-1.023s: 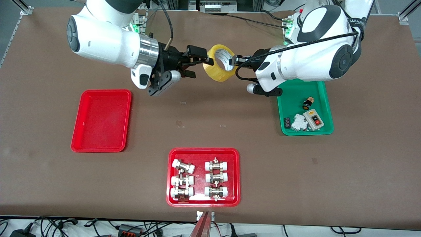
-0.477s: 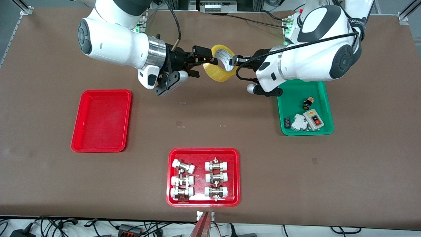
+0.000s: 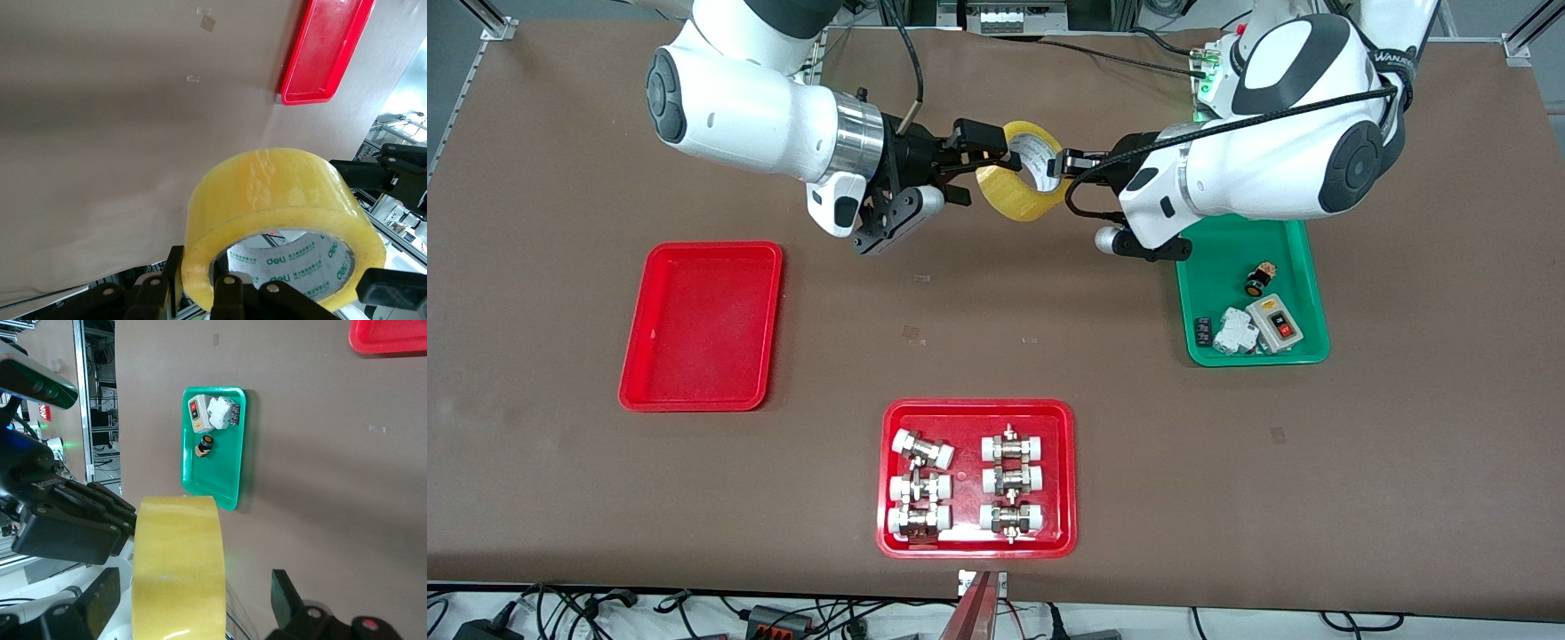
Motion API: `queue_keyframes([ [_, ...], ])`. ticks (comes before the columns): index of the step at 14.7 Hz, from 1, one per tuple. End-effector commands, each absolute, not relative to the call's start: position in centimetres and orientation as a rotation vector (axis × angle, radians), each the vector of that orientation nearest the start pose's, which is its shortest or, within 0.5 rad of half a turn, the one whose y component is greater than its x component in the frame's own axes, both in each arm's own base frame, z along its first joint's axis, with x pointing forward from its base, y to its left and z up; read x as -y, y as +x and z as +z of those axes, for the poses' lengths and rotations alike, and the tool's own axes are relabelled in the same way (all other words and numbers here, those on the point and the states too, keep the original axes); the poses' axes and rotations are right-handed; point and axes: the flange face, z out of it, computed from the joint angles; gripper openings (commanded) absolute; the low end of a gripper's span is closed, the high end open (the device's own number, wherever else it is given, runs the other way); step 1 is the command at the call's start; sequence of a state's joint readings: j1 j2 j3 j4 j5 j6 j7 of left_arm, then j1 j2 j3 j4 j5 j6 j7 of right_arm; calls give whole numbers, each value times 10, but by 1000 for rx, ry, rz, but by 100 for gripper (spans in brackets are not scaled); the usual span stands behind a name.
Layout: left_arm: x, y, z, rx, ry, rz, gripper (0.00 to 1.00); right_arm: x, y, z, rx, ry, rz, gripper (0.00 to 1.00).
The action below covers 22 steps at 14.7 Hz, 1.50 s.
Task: Left arm passes tape to right arm into tray
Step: 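Close the right gripper on the tape and open the left gripper, then carry the tape to the red tray while the left gripper withdraws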
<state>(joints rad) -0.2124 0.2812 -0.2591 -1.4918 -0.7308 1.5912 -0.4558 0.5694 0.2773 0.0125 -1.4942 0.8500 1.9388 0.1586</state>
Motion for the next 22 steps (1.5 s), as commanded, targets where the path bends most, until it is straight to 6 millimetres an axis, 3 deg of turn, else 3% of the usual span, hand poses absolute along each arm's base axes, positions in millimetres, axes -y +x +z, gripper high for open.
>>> queue_keyframes([
  [1,330,542,542,-74,2406,-643,5,-411,531,555,205,-2316,177,96],
  [5,330,542,542,-73,2405,-640,5,-410,531,555,205,-2316,177,47],
  [7,330,542,543,-71,2405,-640,5,-409,532,555,207,-2315,174,32],
  [12,330,542,542,-74,2405,-643,5,-408,533,555,213,-2316,168,26],
  [13,329,542,544,-79,2406,-642,16,-407,534,555,213,-2316,167,26],
  [14,328,541,543,-78,2407,-652,38,-407,534,555,213,-2316,167,26],
  [15,325,542,542,-77,2410,-657,95,-407,534,555,213,-2316,167,26],
  [16,323,543,543,-70,2417,-649,100,-407,534,554,215,-2318,166,26],
  [19,316,545,545,-69,2429,-640,100,-406,534,553,214,-2322,167,26],
  [22,291,550,548,-9,2533,-561,100,-401,541,538,188,-2336,194,26],
])
